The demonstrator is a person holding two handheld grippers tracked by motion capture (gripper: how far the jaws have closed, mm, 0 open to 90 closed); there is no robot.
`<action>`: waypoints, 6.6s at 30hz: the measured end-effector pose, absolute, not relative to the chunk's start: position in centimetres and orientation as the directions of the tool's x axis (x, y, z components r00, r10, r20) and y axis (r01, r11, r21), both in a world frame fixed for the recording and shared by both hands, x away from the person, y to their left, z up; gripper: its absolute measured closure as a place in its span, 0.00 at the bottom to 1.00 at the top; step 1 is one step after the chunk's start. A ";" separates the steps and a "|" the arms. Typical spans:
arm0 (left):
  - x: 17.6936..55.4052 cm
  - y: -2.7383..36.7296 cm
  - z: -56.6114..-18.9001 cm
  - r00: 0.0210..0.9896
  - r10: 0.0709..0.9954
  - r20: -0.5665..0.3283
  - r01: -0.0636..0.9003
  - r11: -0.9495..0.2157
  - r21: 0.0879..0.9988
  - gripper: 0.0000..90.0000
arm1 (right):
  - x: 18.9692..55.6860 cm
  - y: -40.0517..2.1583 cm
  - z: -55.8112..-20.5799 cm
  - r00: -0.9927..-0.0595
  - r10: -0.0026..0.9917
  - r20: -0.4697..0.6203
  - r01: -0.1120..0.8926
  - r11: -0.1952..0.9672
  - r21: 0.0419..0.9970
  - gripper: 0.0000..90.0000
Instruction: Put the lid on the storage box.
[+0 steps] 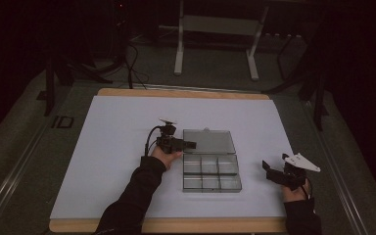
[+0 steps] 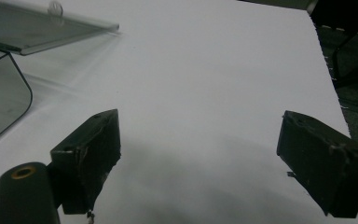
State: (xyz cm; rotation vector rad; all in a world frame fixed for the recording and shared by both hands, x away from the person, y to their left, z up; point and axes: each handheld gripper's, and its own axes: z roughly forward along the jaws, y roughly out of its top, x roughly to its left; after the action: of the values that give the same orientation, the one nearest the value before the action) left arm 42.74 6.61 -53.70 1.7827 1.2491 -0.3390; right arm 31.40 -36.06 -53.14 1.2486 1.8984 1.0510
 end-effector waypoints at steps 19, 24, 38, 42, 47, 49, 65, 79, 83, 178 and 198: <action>41.3 7.7 -51.5 0.594 0.587 -0.550 0.718 -0.079 0.691 0.79 | 31.6 -34.6 -52.4 -0.401 0.911 -0.101 0.463 0.296 0.835 0.14; 40.7 8.0 -51.4 0.622 0.577 -0.529 0.681 -0.066 0.729 0.82 | 31.9 -32.0 -50.6 -0.481 0.872 -0.092 0.437 0.329 0.837 0.14; 40.2 8.2 -51.4 0.657 0.565 -0.498 0.641 -0.072 0.764 0.84 | 35.6 -26.5 -47.6 -0.576 0.818 -0.011 0.404 0.296 0.866 0.27; 40.3 8.3 -51.4 0.665 0.557 -0.498 0.635 -0.071 0.769 0.85 | 36.8 -25.7 -47.6 -0.580 0.814 0.008 0.415 0.287 0.863 0.40; 40.3 8.4 -51.5 0.672 0.551 -0.495 0.629 -0.070 0.775 0.85 | 37.5 -25.5 -47.9 -0.588 0.808 0.029 0.428 0.281 0.859 0.53; 40.2 8.4 -51.6 0.673 0.548 -0.497 0.628 -0.067 0.775 0.85 | 37.6 -25.4 -48.0 -0.586 0.810 0.031 0.435 0.281 0.856 0.54; 39.7 8.5 -50.3 0.686 0.566 -0.457 0.599 -0.083 0.797 0.83 | 37.6 -25.5 -47.9 -0.609 0.793 0.010 0.438 0.326 0.838 0.76; 37.5 9.1 -49.0 0.717 0.586 -0.378 0.544 -0.131 0.829 0.87 | 35.8 -26.6 -47.1 -0.638 0.770 0.021 0.409 0.316 0.856 0.87; 36.7 9.3 -48.9 0.726 0.589 -0.354 0.528 -0.149 0.836 0.88 | 35.2 -26.8 -46.9 -0.649 0.761 0.012 0.396 0.324 0.859 0.89; 32.9 13.3 -52.7 0.696 0.669 -0.261 0.559 -0.276 0.782 0.03 | 32.4 -31.2 -51.7 -0.632 0.775 -0.008 0.445 0.372 0.815 0.17; 31.0 14.4 -53.3 0.699 0.673 -0.241 0.554 -0.297 0.778 0.03 | 31.1 -33.6 -52.8 -0.603 0.798 0.000 0.483 0.365 0.796 0.17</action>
State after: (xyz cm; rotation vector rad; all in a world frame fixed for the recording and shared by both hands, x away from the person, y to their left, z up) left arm 31.03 14.44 -53.27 1.9814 0.9436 0.1630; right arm 31.12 -33.57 -52.79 1.1169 2.2451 1.1127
